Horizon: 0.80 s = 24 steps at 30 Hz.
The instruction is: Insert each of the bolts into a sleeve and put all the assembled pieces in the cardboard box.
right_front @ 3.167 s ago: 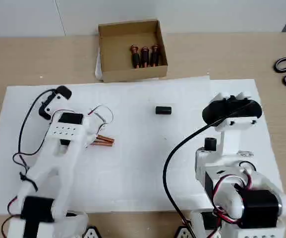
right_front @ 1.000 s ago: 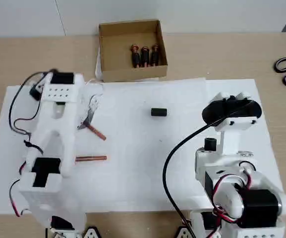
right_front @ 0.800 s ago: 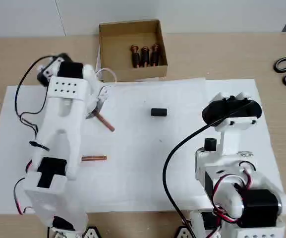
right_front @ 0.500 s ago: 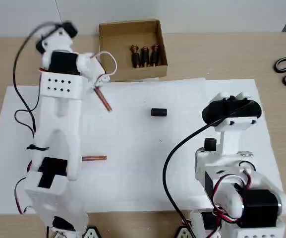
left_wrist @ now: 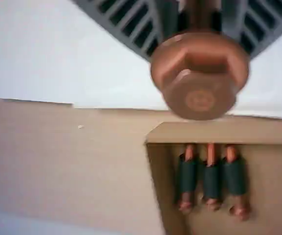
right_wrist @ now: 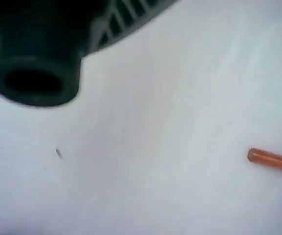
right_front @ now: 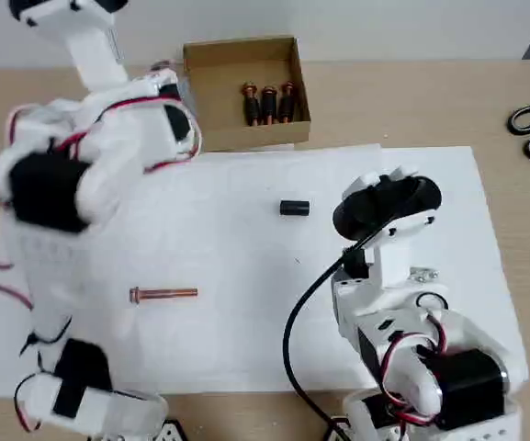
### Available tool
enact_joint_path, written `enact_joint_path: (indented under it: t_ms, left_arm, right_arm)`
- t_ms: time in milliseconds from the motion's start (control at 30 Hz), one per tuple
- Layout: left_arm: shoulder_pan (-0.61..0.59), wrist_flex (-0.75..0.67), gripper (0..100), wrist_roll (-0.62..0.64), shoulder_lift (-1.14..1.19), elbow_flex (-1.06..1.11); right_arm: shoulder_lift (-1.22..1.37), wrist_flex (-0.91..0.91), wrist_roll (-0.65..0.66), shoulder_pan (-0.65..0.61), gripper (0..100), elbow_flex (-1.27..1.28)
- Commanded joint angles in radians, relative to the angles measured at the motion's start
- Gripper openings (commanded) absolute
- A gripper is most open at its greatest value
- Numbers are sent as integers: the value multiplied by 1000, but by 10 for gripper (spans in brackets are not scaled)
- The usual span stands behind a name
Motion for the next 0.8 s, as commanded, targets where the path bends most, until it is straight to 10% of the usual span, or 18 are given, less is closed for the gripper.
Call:
enact_joint_path:
  t_ms: [0,267,767]
  left_arm:
    - [8,17,6,-25,-130,-44]
    - [8,20,6,-37,-368,90]
    - [-2,-261,6,-84,-1135,1199]
  right_arm:
    - [-2,-50,-2,-16,5,-6]
    - [-7,-56,-6,-119,5,-9]
    - [-5,-64,-23,-252,4,-5]
